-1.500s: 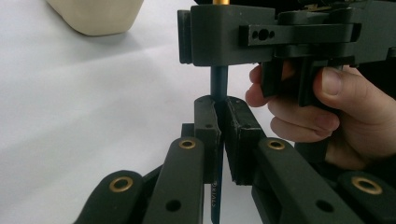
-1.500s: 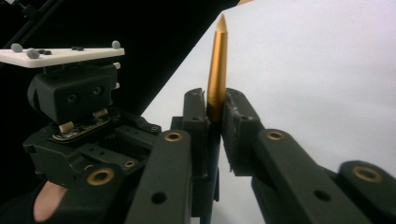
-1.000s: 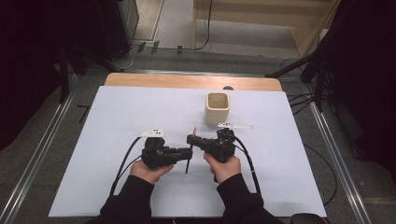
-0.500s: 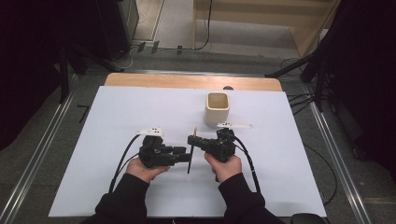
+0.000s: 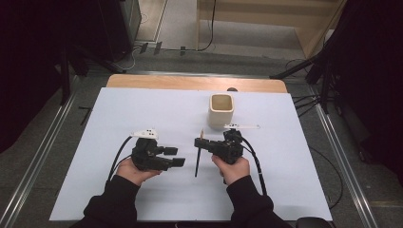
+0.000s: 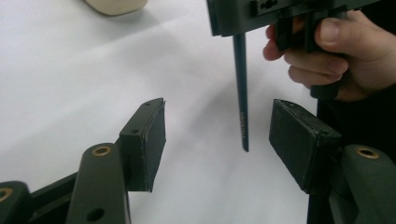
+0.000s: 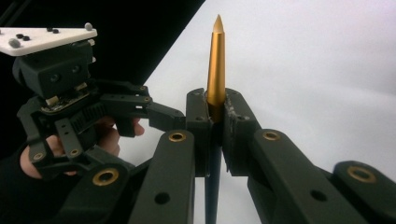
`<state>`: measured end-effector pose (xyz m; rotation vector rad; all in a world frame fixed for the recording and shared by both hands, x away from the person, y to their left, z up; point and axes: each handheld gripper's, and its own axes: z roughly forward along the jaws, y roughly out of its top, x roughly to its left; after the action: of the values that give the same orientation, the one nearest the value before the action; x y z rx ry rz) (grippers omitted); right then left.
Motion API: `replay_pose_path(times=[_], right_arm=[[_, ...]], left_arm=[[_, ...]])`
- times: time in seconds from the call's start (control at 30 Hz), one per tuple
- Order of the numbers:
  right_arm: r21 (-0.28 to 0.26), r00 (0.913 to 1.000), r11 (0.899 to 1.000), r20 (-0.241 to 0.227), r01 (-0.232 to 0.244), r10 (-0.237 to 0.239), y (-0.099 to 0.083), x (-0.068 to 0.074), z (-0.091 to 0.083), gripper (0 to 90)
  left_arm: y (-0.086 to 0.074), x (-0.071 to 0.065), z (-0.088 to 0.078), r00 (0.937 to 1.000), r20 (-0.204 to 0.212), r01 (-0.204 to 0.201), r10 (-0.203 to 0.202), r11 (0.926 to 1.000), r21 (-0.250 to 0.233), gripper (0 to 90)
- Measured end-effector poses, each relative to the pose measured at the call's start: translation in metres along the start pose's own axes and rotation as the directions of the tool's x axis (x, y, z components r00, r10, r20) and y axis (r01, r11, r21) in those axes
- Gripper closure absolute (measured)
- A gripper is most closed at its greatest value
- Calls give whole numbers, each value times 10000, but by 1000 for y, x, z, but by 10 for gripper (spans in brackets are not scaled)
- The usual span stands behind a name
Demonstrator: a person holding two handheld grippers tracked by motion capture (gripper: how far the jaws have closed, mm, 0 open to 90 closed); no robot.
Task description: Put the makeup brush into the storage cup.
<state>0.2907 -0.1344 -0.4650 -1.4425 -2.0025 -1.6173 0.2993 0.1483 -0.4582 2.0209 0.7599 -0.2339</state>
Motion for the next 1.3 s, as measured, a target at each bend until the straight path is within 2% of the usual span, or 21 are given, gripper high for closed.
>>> replay_pose_path(times=[0.17,0.3,0.47,0.7,0.8,0.9,1.07,1.13,1.2,1.3], right_arm=[[105,9999,9999,30,97,-98,-1,0,0,836],[127,10000,9999,42,88,-88,-1,0,0,837],[153,10000,9998,44,87,-88,0,0,-1,836],[193,9999,9998,59,102,-103,0,-1,-2,836],[196,9999,9997,72,115,-116,0,-1,-2,837],[198,9999,9997,77,136,-138,0,-1,-2,837],[206,9999,9997,62,144,-146,0,-1,-3,837],[216,9999,9997,66,108,-110,0,-1,-3,837],[229,9999,9997,91,108,-110,0,-1,-4,837],[232,9999,9997,85,105,-107,0,-1,-4,837]], left_arm=[[0,4,-6,9998,-194,7,-6,10000,68,353],[-1,5,-10,9992,-348,-201,209,9995,233,344],[-3,6,-15,9967,-601,-518,550,9972,531,338],[-5,5,-20,9873,-880,-1244,1324,9881,908,337],[-6,5,-22,9862,-862,-1326,1411,9863,981,329],[-8,3,-25,9807,-944,-1620,1711,9820,972,310],[-11,1,-28,9616,-1390,-2168,2366,9656,1435,290],[-12,1,-29,9587,-1400,-2269,2475,9626,1477,280],[-13,1,-32,9528,-1470,-2427,2657,9573,1572,278],[-15,2,-35,9492,-1488,-2540,2774,9541,1586,269]])
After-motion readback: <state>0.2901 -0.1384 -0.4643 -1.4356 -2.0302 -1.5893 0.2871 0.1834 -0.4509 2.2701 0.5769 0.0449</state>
